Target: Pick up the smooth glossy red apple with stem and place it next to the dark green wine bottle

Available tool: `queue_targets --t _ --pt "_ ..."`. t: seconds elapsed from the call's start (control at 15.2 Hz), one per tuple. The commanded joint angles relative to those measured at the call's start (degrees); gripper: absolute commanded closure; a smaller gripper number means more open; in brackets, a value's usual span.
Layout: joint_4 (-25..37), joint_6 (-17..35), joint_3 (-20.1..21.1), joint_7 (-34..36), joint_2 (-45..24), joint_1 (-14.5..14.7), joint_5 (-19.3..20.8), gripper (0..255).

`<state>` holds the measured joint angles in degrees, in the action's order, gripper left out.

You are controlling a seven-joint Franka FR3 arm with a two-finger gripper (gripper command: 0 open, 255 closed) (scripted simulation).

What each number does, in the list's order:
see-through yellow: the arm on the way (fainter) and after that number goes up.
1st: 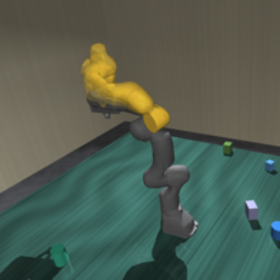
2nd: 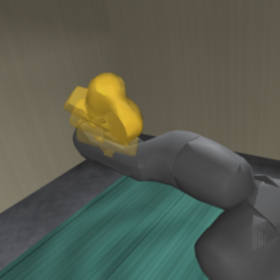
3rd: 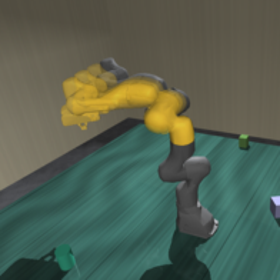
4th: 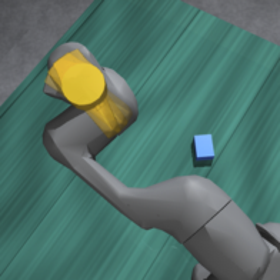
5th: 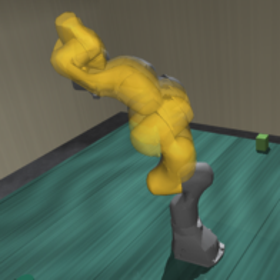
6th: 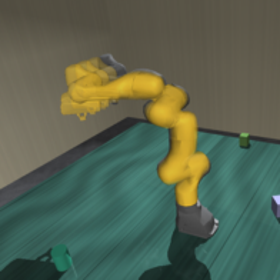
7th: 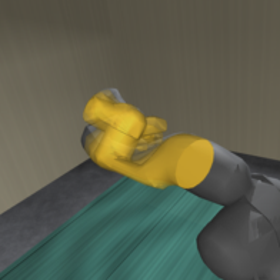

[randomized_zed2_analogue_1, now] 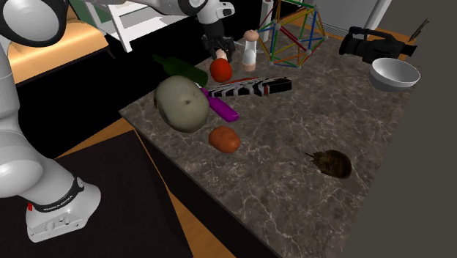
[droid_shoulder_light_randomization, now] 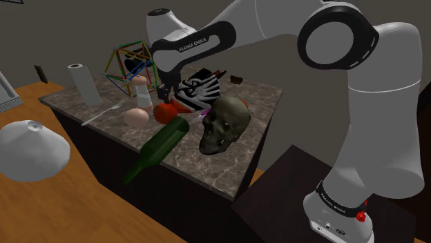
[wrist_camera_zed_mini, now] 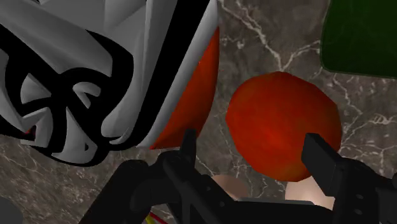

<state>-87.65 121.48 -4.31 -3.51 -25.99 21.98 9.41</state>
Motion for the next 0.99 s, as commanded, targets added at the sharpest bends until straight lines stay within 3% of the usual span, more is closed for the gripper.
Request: queue_targets --t 0.0,0.13,0.4,0.92 --pt "-0.02 -0.02 -0.01 -0.01 -0.01 -0.02 0.0 0" --pt "-0.1 0.11 -0.01 0.05 -0.07 0.01 0.02 0" --pt "2.64 -5.62 0.22 -0.05 2.85 0.7 -0.04 0" --pt "2.64 -5.62 0.22 -0.05 2.85 0.69 -0.04 0"
